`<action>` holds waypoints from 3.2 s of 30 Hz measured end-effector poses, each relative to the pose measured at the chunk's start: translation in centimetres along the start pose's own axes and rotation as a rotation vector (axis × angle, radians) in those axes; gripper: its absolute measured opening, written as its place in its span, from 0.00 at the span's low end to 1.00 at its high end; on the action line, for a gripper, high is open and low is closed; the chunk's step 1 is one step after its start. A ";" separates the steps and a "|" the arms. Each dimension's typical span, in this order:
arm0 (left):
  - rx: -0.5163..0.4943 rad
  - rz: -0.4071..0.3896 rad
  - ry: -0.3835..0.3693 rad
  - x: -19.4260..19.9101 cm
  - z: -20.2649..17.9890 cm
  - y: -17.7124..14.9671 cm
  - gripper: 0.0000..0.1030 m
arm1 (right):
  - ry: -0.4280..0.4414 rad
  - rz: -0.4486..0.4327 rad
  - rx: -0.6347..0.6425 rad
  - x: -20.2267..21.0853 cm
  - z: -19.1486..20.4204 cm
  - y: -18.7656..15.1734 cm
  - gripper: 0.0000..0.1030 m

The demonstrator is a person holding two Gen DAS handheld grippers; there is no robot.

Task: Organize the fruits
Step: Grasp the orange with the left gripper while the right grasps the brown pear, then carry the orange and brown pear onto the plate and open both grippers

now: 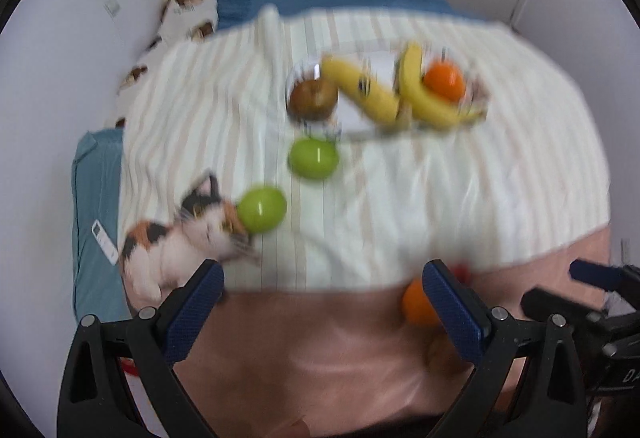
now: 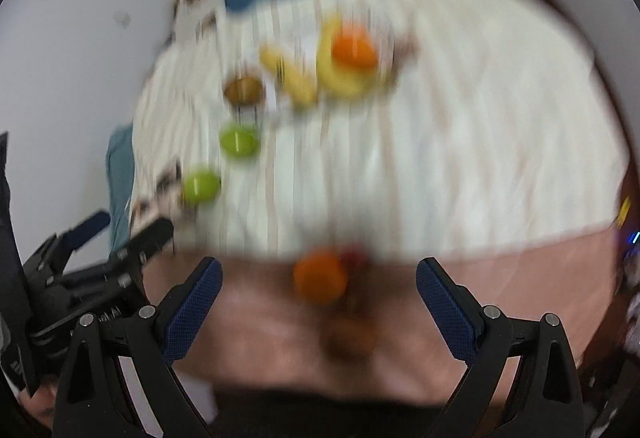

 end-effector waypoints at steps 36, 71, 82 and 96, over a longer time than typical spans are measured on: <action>-0.371 0.352 -0.080 -13.4 -10.4 -7.4 0.99 | 0.007 0.259 -0.244 -11.8 -8.2 -9.3 0.64; -0.070 0.372 -0.079 -13.9 -4.4 -7.5 0.59 | -0.037 0.295 -0.166 -14.5 -5.8 -8.1 0.64; -0.041 0.232 -0.183 -7.8 -6.1 -0.9 0.59 | 0.042 0.217 -0.173 -10.8 -5.3 -3.6 0.64; 0.024 0.108 -0.280 -7.3 -5.0 18.4 0.59 | 0.100 -0.076 -0.133 -2.9 -2.4 15.6 0.64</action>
Point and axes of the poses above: each gripper's, at about its wrist camera, not at the fingertips, and x roughly against the way its jaws point, z to its left, y to its top, the point moved 9 cm from there along -x, roughly the way its jaws point, and after that the axes turned 11 degrees about -y, right-handed, at the moved point
